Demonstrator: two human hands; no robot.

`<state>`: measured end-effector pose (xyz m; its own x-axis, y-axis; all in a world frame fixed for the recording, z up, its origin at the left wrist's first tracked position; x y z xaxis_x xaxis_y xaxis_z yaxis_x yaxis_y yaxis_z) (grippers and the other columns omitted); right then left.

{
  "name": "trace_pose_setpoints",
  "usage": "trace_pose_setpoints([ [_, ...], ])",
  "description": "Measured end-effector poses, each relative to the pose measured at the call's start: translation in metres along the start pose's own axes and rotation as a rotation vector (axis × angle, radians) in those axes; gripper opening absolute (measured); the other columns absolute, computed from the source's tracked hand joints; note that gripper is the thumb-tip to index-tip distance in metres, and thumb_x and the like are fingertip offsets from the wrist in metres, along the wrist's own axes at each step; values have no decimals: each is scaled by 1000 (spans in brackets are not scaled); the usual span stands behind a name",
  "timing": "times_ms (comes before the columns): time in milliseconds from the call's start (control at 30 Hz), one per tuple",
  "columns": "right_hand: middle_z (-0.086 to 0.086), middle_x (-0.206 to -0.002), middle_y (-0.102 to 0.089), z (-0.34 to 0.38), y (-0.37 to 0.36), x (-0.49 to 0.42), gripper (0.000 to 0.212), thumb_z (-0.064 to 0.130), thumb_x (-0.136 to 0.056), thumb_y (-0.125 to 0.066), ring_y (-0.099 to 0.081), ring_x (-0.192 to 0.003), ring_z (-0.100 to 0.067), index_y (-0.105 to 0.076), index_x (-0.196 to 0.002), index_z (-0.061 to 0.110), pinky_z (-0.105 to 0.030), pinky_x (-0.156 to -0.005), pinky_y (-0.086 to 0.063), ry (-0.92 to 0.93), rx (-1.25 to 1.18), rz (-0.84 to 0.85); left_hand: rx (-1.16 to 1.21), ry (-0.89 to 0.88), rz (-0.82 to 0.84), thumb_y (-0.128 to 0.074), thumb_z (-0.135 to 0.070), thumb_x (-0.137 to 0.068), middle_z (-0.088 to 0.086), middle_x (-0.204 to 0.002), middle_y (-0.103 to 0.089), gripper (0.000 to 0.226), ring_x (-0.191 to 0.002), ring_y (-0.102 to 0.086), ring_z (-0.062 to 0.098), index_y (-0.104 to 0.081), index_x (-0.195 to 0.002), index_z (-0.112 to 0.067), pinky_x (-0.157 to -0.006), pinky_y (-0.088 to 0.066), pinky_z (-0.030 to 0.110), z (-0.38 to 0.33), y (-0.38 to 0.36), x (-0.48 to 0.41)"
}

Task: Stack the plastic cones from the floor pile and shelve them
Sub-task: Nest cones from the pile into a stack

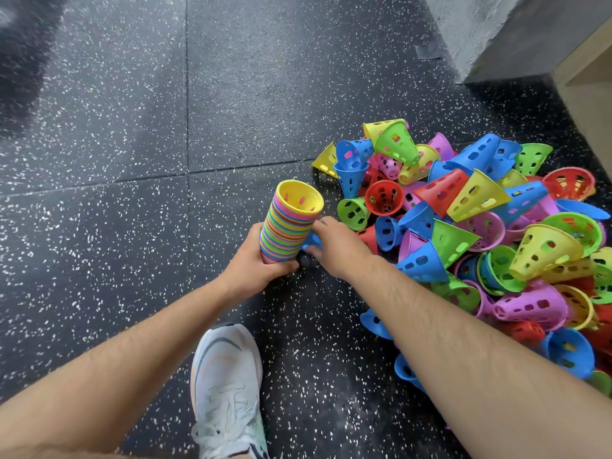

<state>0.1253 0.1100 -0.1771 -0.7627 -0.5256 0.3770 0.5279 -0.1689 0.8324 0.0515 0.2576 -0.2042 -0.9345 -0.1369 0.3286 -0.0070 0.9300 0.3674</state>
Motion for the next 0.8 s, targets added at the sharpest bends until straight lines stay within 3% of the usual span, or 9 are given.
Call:
trace_pose_setpoints([
  [100,-8,-128,-49,-10,6,11,42,30,-97,-62,-54,-115,-28,-49,-134,16,-40,-95,-44,-57,-140,-72,-4,6,-7,-91,-13,-77,-8,-115,-61,70,-94,-60,-13,-44,-129,-16,-82,-45,7,0,1,0],
  [200,-11,-148,-40,-26,13,24,33,31,-100,-57,-45,-131,-29,-54,-122,6,-35,-103,-35,-144,-229,-136,1,0,7,-92,-24,-72,-4,-119,-62,75,-102,-64,-1,-45,-130,-17,-86,-47,13,-1,1,0],
  [267,-14,-147,-42,-33,21,30,28,30,-101,-56,-42,-133,-30,-57,-109,4,-34,-104,-32,-145,-256,-177,9,3,13,-90,-31,-68,-4,-118,-63,78,-104,-64,6,-45,-131,-18,-90,-49,19,-2,0,-1],
  [333,-13,-118,-53,-37,41,35,21,25,-99,-59,-51,-109,-28,-56,-94,5,-38,-94,-38,-100,-310,-309,19,-1,23,-87,-38,-64,-3,-116,-64,81,-103,-64,9,-45,-130,-19,-93,-51,24,-3,-1,-1],
  [400,-7,-98,-51,-39,70,45,17,19,-97,-60,-45,-90,-16,-52,-85,11,-33,-82,-37,-69,-375,-482,17,-10,38,-86,-40,-62,-2,-116,-63,80,-103,-63,9,-44,-128,-22,-95,-50,27,-5,-3,-2],
  [567,-8,-101,-57,-35,139,78,14,20,-100,-58,-51,-77,-11,-61,-94,7,-21,-75,-43,-24,-460,-797,-6,-37,64,-86,-32,-66,5,-120,-62,70,-98,-61,0,-44,-122,-34,-89,-48,17,-13,-8,-1],
  [633,-7,-110,-58,-26,147,84,16,21,-100,-57,-61,-87,-16,-64,-101,7,-28,-86,-50,31,-503,-807,-16,-46,78,-86,-32,-65,4,-118,-62,74,-94,-60,-4,-43,-125,-27,-86,-48,15,-14,-12,-1],
  [733,-19,-127,-58,-10,138,84,22,24,-98,-57,-54,-124,-25,-67,-105,6,-26,-104,-37,69,-452,-743,-57,-68,87,-85,-41,-63,0,-116,-61,72,-97,-61,4,-43,-122,-37,-92,-54,32,-13,-14,-2],
  [800,-22,-130,-58,-1,126,81,25,27,-97,-56,-50,-130,-28,-68,-106,6,-24,-106,-34,93,-445,-664,-93,-85,98,-85,-40,-64,-4,-115,-61,69,-98,-61,6,-43,-120,-40,-94,-54,37,-14,-16,-2],
])
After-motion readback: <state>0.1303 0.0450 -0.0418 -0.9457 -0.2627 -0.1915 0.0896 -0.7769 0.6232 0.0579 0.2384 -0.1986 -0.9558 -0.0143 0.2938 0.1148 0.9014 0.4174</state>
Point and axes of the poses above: each hand's wrist, its own x-axis away from the middle knuckle, its own y-axis out of the back of the hand, z = x × y, the point moved 9 cm from there along -x, towards the middle knuckle
